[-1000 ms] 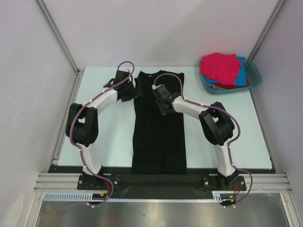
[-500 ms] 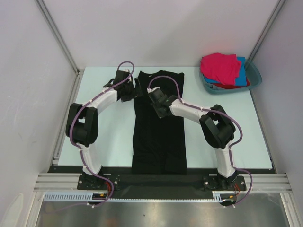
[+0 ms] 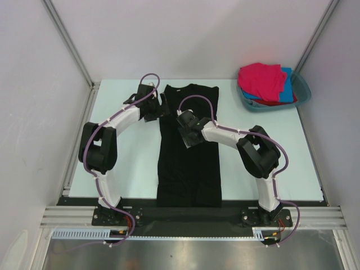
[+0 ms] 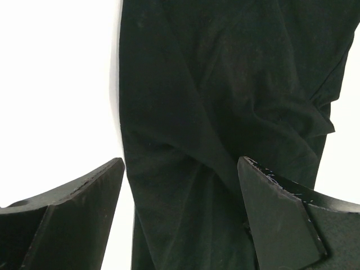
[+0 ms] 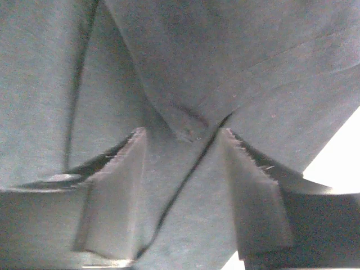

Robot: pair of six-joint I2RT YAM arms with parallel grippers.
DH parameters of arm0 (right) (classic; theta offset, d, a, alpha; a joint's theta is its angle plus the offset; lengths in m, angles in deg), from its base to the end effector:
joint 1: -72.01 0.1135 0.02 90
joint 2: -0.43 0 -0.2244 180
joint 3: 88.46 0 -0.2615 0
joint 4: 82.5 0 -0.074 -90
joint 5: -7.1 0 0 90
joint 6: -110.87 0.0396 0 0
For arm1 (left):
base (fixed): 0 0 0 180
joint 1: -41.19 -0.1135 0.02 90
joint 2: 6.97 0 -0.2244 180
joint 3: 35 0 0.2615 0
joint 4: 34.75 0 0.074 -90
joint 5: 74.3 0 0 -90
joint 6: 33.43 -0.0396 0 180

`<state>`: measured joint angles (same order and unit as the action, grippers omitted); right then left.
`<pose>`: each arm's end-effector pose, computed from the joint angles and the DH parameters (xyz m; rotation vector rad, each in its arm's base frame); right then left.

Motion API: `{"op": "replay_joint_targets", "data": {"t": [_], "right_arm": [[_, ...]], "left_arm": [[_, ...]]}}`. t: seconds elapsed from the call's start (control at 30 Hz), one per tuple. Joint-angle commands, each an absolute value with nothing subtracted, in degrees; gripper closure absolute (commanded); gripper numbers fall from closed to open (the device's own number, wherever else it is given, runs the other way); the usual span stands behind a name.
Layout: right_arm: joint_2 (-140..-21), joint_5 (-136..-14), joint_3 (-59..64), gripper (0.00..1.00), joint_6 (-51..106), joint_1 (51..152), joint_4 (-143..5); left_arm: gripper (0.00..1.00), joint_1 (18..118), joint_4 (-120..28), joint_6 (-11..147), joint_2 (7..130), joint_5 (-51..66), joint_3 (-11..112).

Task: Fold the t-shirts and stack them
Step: Fold the tshirt

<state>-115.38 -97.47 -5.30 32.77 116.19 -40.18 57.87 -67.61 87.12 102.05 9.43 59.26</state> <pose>0.3074 0.2848 0.1320 -0.6369 2.5050 0.0193 0.4034 -0.1254 0.1753 -0.2450 2.4470 -0.5052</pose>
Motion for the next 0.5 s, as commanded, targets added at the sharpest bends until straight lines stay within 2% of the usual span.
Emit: {"op": "replay_joint_targets", "data": {"t": [0.0, 0.03, 0.07, 0.1, 0.33, 0.47], "right_arm": [[-112.95, -102.04, -6.98, 0.37, 32.92, 116.57, -38.39], [-112.51, -104.32, -7.42, 0.31, 32.57, 116.39, -38.56], [-111.99, -105.04, -7.68, 0.2, 32.13, 116.04, -39.08], [-110.85, -105.4, -7.94, 0.17, 31.86, 115.61, -39.61], [-110.83, -101.9, -14.71, 0.14, 32.82, 104.03, -41.46], [-113.03, -96.19, -18.84, 0.13, 33.26, 98.31, -41.11]], "left_arm": [[0.11, 57.36, -66.91, 87.6, 102.55, 8.66, 61.15], [0.11, 57.36, -66.99, 87.68, 102.63, 8.75, 61.15], [0.11, 57.36, -66.91, 87.6, 102.55, 8.67, 61.23], [0.11, 57.36, -66.82, 87.6, 102.55, 8.67, 61.23], [0.1, 57.36, -63.66, 87.59, 104.56, 6.56, 63.78], [0.08, 56.57, -61.64, 87.68, 108.25, 4.72, 70.09]]}}
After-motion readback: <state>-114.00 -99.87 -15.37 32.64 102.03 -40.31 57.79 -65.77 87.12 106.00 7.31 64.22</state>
